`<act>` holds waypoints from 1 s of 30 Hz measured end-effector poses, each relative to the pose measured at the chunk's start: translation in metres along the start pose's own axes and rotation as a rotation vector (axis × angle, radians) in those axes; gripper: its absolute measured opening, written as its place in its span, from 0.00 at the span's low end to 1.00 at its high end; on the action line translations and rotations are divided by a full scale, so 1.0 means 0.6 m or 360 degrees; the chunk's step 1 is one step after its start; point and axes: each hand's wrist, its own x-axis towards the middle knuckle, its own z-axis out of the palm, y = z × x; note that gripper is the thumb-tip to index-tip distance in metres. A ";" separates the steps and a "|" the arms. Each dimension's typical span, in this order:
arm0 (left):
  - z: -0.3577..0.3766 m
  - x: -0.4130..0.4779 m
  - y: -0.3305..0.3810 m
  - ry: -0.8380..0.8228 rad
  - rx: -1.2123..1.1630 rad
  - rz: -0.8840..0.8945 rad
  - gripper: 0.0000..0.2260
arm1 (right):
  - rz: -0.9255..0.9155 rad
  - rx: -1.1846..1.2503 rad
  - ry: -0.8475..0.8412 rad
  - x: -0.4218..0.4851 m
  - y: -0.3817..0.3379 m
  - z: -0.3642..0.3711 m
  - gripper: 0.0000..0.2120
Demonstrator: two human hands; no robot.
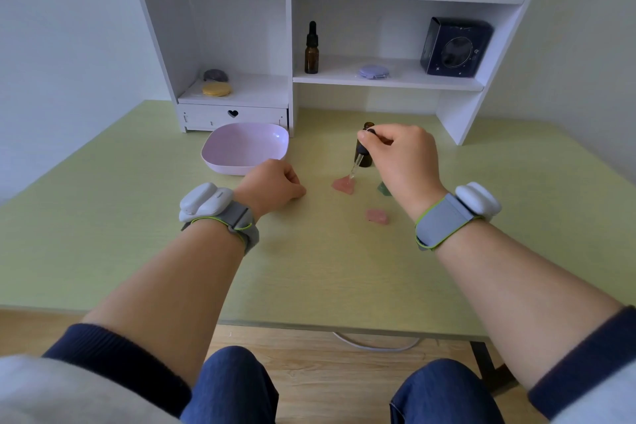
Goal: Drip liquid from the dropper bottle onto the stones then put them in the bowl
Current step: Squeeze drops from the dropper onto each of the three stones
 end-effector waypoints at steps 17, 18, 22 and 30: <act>-0.004 0.003 0.003 -0.0029 -0.0097 -0.0039 0.05 | -0.0029 -0.0016 0.0159 0.061 -0.025 -0.039 0.13; -0.004 0.003 0.003 -0.0030 -0.0107 -0.0044 0.05 | -0.0043 -0.0025 0.0171 0.069 -0.027 -0.042 0.13; -0.004 0.003 0.004 -0.0033 -0.0131 -0.0060 0.06 | -0.0077 -0.0049 0.0207 0.097 -0.025 -0.050 0.14; -0.005 0.008 0.001 -0.0050 -0.0148 -0.0075 0.06 | -0.0108 -0.0078 0.0150 0.116 -0.018 -0.033 0.13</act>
